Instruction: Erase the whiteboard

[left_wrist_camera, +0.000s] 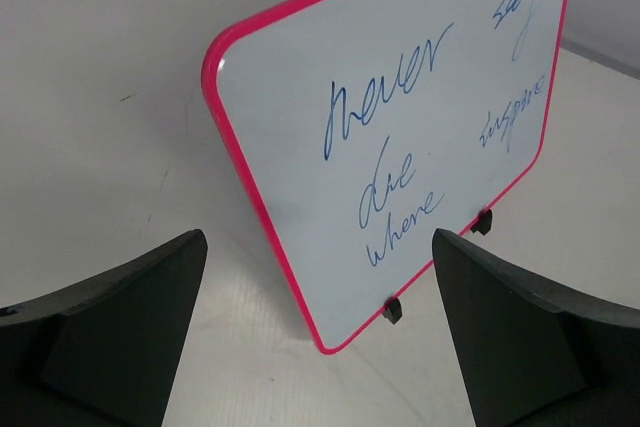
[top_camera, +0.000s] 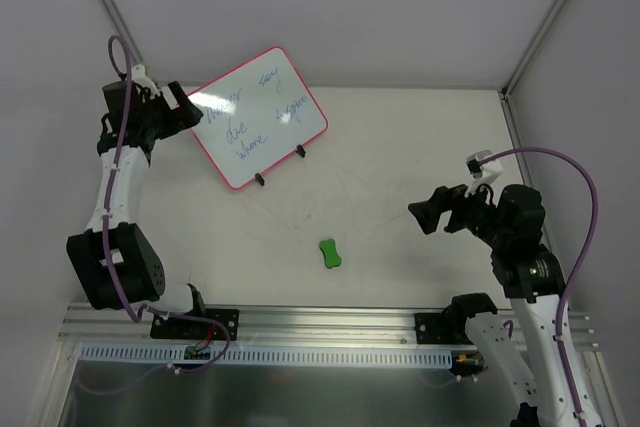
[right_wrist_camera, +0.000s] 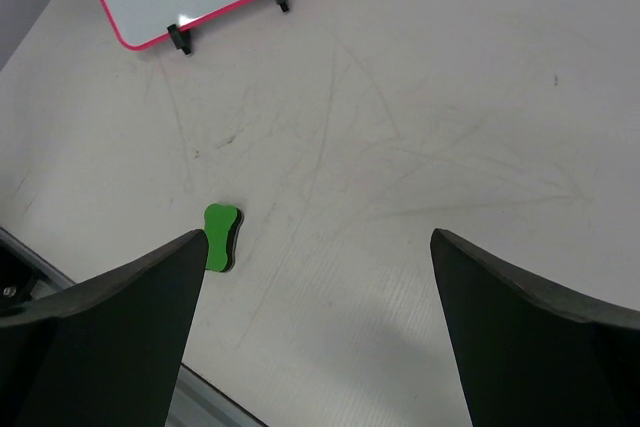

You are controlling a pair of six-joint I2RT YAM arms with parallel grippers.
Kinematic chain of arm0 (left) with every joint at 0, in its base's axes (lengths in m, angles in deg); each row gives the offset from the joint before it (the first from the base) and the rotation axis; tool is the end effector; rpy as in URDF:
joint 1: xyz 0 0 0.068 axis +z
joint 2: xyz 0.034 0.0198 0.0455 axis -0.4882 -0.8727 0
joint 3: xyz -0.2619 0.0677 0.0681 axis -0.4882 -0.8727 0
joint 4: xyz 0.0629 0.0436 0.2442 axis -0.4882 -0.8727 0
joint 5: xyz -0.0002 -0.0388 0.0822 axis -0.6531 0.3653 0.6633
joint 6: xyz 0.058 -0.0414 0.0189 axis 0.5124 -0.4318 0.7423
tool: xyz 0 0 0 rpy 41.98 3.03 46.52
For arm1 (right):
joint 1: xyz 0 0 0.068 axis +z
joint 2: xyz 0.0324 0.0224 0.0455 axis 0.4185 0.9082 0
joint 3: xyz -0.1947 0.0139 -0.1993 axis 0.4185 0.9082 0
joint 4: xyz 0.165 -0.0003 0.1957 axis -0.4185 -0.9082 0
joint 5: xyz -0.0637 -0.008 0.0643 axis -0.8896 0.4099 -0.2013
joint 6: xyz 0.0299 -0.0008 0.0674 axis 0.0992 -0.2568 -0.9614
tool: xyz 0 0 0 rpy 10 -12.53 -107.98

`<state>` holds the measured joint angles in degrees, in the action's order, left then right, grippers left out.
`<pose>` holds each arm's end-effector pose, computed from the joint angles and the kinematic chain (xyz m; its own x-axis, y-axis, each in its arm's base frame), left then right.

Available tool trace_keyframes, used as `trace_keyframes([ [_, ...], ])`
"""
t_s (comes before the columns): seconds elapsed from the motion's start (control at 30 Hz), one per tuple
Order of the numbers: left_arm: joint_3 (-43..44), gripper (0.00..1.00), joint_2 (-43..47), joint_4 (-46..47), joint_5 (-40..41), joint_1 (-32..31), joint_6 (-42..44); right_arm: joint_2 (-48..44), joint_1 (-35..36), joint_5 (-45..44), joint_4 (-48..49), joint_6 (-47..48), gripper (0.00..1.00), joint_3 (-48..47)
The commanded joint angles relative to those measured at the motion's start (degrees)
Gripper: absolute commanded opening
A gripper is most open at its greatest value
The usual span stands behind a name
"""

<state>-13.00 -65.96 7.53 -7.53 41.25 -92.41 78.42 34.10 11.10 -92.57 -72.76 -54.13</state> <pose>0.3404 0.0563 0.3418 -0.3763 -0.3371 -0.8630 -0.0716 0.9393 -0.3356 0.1263 0.0442 0.3346 -0.1836 -0.1650 -0.9691 -0.5415 0.8397 -0.0403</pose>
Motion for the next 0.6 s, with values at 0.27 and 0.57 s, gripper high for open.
trace_keyframes([
  [0.27, 8.72, 0.87, -17.42, 9.02, -31.93, 10.99, 5.58, 2.39, 0.39, 11.6, 1.19, 3.88, 0.99, -1.94],
  [0.57, 13.56, 0.74, -25.87, 11.3, -40.47, 12.75, 7.51, 3.71, 0.3, 12.39, 1.11, 3.44, 0.99, -2.47],
])
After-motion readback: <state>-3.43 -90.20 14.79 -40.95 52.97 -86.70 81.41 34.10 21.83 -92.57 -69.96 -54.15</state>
